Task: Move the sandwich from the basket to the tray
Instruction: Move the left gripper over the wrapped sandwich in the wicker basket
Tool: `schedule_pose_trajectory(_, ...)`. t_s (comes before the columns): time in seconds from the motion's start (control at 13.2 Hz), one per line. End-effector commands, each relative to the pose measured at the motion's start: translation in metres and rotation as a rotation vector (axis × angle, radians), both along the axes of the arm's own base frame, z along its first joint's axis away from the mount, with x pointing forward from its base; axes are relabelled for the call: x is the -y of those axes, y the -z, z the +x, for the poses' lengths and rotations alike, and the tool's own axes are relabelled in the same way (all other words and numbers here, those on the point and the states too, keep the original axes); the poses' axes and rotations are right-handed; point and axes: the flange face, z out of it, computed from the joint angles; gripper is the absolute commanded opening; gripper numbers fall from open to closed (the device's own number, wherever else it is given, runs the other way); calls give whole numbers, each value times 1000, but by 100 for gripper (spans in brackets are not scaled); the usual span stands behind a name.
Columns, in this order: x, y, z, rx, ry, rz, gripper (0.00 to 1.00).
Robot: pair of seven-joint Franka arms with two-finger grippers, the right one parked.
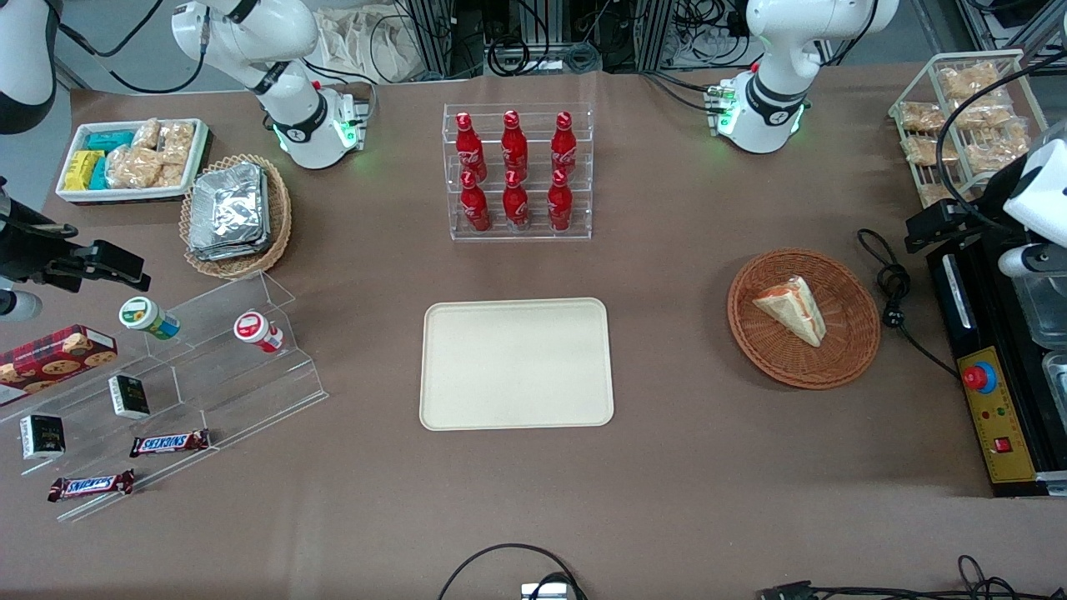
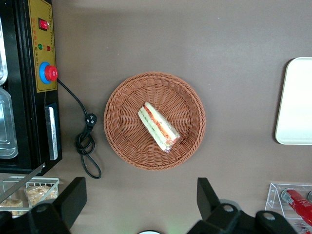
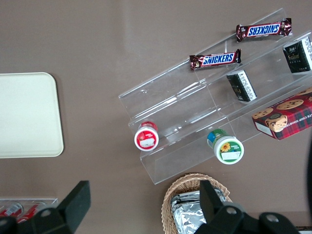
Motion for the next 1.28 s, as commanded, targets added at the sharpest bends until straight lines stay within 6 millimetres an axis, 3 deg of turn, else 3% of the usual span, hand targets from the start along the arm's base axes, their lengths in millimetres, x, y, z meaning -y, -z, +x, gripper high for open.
schedule_pose_trajectory(0.0,0,-4,4,3,-2,8,100)
schedule_pose_trajectory(0.3,2,3,10,9,-26,1,100)
schedule_pose_trajectory(0.53,6,17,12,7,-197,13,100)
schedule_pose_trajectory(0.83,8,61,4,-9,-327,21,100)
schedule_pose_trajectory(1.21,7,139,-26,34,-433,20,100)
